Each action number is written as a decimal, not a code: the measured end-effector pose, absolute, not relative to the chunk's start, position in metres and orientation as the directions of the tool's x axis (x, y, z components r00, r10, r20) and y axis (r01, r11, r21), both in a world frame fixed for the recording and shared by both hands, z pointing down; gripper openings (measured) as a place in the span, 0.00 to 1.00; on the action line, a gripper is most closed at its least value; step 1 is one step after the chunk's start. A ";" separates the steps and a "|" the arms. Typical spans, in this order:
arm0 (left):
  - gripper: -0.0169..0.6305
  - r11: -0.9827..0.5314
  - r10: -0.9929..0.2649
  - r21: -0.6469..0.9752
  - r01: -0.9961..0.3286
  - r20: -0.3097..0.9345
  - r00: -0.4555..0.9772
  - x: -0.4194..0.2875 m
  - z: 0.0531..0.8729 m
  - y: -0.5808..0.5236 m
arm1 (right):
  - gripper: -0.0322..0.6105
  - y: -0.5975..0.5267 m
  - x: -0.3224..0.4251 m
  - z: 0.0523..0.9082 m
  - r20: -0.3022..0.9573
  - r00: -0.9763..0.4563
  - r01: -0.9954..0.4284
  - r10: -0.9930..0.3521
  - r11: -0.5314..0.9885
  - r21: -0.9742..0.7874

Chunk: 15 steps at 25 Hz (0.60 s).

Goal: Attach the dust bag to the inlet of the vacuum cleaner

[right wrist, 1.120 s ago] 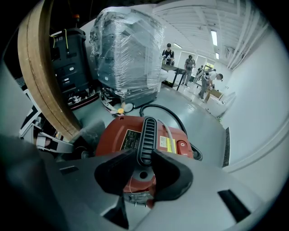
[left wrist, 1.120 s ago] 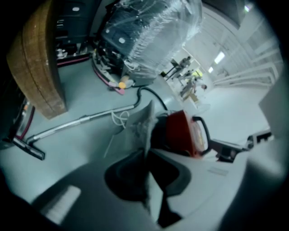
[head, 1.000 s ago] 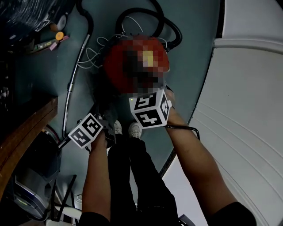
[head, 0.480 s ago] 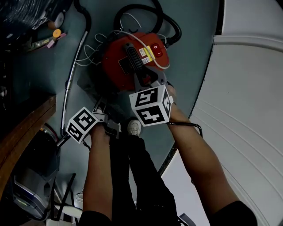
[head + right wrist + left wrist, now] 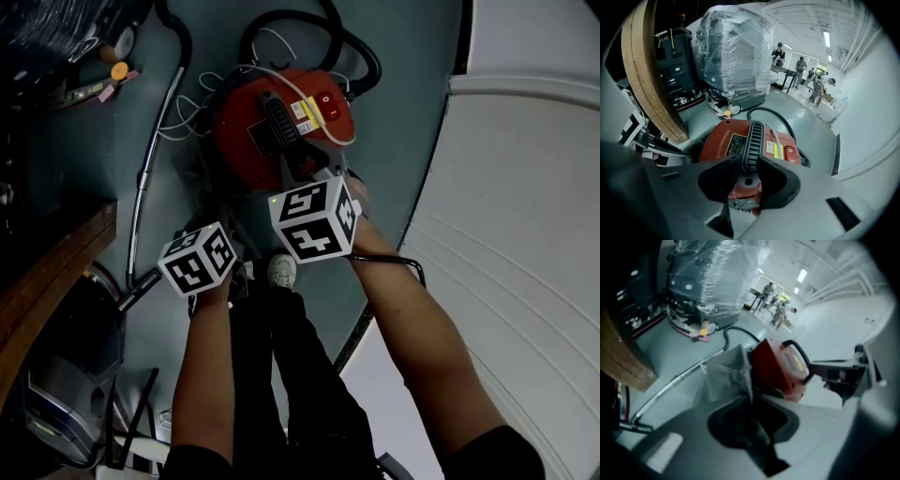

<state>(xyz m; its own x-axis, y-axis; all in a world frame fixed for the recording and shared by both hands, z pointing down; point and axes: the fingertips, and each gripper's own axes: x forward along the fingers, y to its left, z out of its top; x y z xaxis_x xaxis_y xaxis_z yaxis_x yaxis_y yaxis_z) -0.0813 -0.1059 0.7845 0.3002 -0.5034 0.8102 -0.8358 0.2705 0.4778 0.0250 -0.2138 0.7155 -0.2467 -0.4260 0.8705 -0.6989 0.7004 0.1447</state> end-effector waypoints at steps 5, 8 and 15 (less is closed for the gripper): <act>0.14 0.377 -0.526 0.558 -0.739 0.786 0.325 -0.088 0.787 -0.099 | 0.22 -0.214 0.025 0.716 0.872 -0.253 -0.700 -0.419 0.701 0.133; 0.24 0.371 -0.555 0.532 -0.761 0.784 0.278 -0.098 0.773 -0.096 | 0.22 -0.211 0.023 0.714 0.835 -0.300 -0.753 -0.461 0.652 0.089; 0.04 0.193 -0.591 0.258 -0.947 0.801 0.098 -0.116 0.719 -0.078 | 0.05 -0.142 0.052 0.661 0.724 -0.340 -0.917 -0.600 0.383 -0.113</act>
<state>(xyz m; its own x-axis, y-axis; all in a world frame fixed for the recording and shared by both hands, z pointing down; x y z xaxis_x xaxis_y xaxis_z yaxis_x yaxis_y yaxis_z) -0.1164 -0.0781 0.7190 0.0981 -0.5912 0.8005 -0.9466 0.1929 0.2584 0.0524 -0.1423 0.6609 -0.3400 -0.6005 0.7238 -0.9168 0.3831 -0.1128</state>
